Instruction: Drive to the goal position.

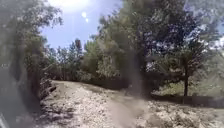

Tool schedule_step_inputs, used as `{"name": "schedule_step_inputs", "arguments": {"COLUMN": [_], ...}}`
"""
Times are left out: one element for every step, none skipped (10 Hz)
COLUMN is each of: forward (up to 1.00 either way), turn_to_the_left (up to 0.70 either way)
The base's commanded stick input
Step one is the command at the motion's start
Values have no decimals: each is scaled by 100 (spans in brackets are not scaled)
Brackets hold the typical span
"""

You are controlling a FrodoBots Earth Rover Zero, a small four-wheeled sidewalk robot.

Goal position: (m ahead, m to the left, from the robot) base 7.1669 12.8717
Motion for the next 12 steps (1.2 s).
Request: {"name": "schedule_step_inputs", "arguments": {"forward": [-44,-44,-44,-44,-44,-44,-44,-43,-31,-7,4,23], "turn_to_the_left": [2,2,2,2,2,2,2,2,2,3,4,6]}}
